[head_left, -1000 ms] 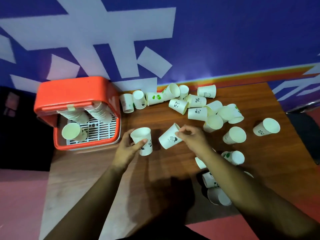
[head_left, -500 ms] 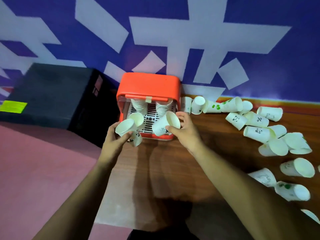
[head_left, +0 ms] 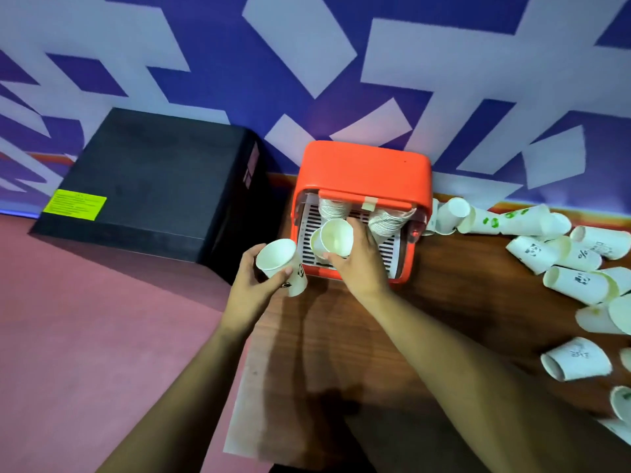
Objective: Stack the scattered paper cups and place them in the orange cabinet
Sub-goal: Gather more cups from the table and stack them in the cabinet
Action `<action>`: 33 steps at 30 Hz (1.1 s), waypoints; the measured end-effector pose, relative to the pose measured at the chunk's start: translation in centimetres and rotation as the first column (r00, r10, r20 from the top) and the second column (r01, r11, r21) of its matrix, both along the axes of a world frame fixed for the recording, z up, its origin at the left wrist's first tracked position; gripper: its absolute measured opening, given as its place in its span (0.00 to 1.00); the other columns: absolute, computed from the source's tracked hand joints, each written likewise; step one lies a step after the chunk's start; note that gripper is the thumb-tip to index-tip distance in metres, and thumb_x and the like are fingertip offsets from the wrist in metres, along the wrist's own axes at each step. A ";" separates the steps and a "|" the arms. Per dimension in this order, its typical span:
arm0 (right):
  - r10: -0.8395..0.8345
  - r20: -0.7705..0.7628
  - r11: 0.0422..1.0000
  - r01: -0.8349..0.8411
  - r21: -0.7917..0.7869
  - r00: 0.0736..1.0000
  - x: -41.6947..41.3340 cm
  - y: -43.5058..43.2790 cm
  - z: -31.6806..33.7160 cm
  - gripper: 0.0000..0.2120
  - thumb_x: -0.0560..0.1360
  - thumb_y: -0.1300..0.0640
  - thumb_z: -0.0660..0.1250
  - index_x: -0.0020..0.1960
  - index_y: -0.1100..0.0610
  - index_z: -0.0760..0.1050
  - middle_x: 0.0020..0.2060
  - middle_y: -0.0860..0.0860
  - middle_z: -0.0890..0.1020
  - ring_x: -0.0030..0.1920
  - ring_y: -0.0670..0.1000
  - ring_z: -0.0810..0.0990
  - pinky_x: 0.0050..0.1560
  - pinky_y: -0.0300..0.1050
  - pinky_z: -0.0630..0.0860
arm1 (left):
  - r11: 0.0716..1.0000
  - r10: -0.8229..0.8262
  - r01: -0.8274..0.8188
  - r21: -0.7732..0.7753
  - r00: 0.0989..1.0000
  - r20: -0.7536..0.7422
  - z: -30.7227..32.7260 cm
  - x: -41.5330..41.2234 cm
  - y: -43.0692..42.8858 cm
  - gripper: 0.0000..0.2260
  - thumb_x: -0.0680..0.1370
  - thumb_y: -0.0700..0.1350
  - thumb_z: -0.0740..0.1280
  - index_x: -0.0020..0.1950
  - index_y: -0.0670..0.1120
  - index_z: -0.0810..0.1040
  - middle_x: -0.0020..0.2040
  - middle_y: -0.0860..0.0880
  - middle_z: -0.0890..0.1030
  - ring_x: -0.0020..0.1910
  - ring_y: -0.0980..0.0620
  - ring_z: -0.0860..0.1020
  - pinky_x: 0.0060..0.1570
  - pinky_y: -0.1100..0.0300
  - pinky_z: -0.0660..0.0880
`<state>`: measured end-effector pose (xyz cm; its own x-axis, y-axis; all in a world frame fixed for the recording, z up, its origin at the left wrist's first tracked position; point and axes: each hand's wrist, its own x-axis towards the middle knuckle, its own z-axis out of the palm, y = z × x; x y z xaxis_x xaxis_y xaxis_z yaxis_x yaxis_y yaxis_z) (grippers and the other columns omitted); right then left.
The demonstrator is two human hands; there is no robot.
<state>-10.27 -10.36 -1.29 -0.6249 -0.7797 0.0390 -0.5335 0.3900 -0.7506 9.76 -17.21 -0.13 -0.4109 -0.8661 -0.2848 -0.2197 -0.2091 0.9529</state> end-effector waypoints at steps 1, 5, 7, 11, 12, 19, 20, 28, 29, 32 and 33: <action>0.010 -0.030 0.999 -0.008 0.043 1.000 0.2 -0.2 -0.5 0.36 0.67 0.53 0.78 0.70 0.59 0.67 0.64 0.55 0.76 0.65 0.57 0.73 0.63 0.47 0.70 | 1.000 -0.011 0.011 -0.001 1.000 -0.003 -0.1 0.0 -0.3 0.28 0.66 0.58 0.78 0.64 0.56 0.74 0.62 0.53 0.79 0.64 0.52 0.78 0.64 0.47 0.76; 0.065 -0.064 0.979 -0.051 0.199 0.996 0.1 -1.0 -2.6 0.41 0.65 0.51 0.79 0.73 0.56 0.65 0.65 0.54 0.76 0.66 0.57 0.73 0.66 0.49 0.69 | 1.000 -0.017 0.017 -0.004 1.000 0.002 -0.3 -0.4 -1.3 0.26 0.67 0.56 0.78 0.62 0.59 0.74 0.62 0.54 0.79 0.62 0.53 0.78 0.62 0.42 0.77; 0.046 0.013 0.970 -0.047 0.237 0.999 0.0 -1.2 -3.2 0.42 0.66 0.52 0.79 0.74 0.55 0.64 0.67 0.54 0.75 0.68 0.56 0.72 0.67 0.48 0.68 | 1.000 -0.017 0.017 -0.007 1.000 -0.019 -0.3 -0.8 -1.7 0.27 0.67 0.57 0.77 0.63 0.58 0.74 0.62 0.54 0.79 0.63 0.54 0.78 0.65 0.44 0.76; 0.023 0.130 0.971 -0.053 0.234 0.991 -0.4 -1.2 -3.7 0.42 0.67 0.54 0.79 0.75 0.53 0.62 0.69 0.53 0.74 0.69 0.54 0.72 0.66 0.46 0.68 | 0.999 -0.041 0.039 -0.038 0.997 -0.061 -0.3 -1.8 -2.3 0.27 0.71 0.49 0.78 0.67 0.53 0.74 0.64 0.54 0.78 0.65 0.53 0.76 0.68 0.47 0.74; 0.022 0.144 0.972 -0.055 0.227 0.989 -0.4 -1.2 -3.7 0.42 0.67 0.55 0.79 0.75 0.53 0.62 0.69 0.53 0.74 0.69 0.54 0.72 0.66 0.45 0.68 | 0.998 -0.050 0.047 -0.051 0.996 -0.069 -0.3 -2.1 -2.4 0.26 0.72 0.47 0.78 0.67 0.53 0.73 0.64 0.54 0.78 0.66 0.53 0.75 0.68 0.48 0.74; 0.008 0.302 0.969 -0.082 0.235 0.953 -1.7 0.3 -2.8 0.36 0.72 0.59 0.73 0.76 0.52 0.62 0.72 0.50 0.71 0.72 0.49 0.69 0.70 0.43 0.65 | 0.995 -0.086 0.080 -0.065 0.991 -0.101 -0.8 -4.3 -2.4 0.26 0.73 0.43 0.78 0.68 0.53 0.74 0.65 0.55 0.76 0.67 0.52 0.74 0.69 0.47 0.73; -0.003 0.345 0.977 -0.071 0.200 0.938 -1.9 0.5 -2.5 0.31 0.74 0.61 0.71 0.75 0.53 0.65 0.70 0.50 0.73 0.71 0.48 0.70 0.71 0.45 0.66 | 0.993 -0.103 0.095 -0.075 0.989 -0.105 -0.9 -4.6 -2.3 0.26 0.73 0.44 0.78 0.68 0.53 0.73 0.65 0.55 0.76 0.67 0.52 0.74 0.69 0.48 0.73; -0.143 0.663 0.987 0.152 0.045 0.735 -2.7 1.1 -0.8 0.09 0.82 0.53 0.60 0.60 0.45 0.76 0.61 0.50 0.80 0.63 0.49 0.79 0.63 0.49 0.76 | 0.934 -0.285 0.288 -0.210 0.957 0.046 -2.3 -7.7 -2.0 0.28 0.71 0.39 0.79 0.62 0.60 0.72 0.61 0.59 0.77 0.61 0.65 0.74 0.62 0.67 0.71; -0.146 0.674 0.988 0.147 0.056 0.724 -2.7 1.1 -1.0 0.10 0.82 0.52 0.60 0.60 0.44 0.75 0.63 0.50 0.80 0.63 0.49 0.78 0.63 0.49 0.75 | 0.920 -0.298 0.315 -0.235 0.949 0.105 -2.7 -8.0 -2.2 0.28 0.70 0.40 0.79 0.63 0.59 0.72 0.61 0.59 0.77 0.60 0.66 0.74 0.60 0.68 0.70; -0.139 0.643 0.990 0.092 0.106 0.753 -2.3 0.8 -1.7 0.16 0.82 0.53 0.62 0.69 0.51 0.73 0.64 0.50 0.79 0.63 0.47 0.77 0.67 0.46 0.72 | 0.875 -0.363 0.440 -0.200 0.872 0.328 -4.7 -8.2 -3.1 0.35 0.69 0.47 0.80 0.74 0.51 0.70 0.68 0.50 0.74 0.68 0.54 0.72 0.66 0.61 0.69; -0.139 0.635 0.989 0.077 0.124 0.760 -2.3 0.7 -1.9 0.17 0.81 0.54 0.62 0.70 0.53 0.72 0.64 0.51 0.78 0.62 0.47 0.77 0.67 0.44 0.71 | 0.871 -0.397 0.470 -0.144 0.846 0.357 -5.1 -8.1 -3.4 0.39 0.68 0.51 0.79 0.76 0.50 0.67 0.69 0.48 0.73 0.69 0.52 0.72 0.69 0.58 0.69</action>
<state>-12.53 -9.64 -3.16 -0.5605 -0.6862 -0.4636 0.1090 0.4937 -0.8628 1.61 -20.61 -5.18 -0.6817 -0.6739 -0.2849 -0.5261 0.1810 0.8309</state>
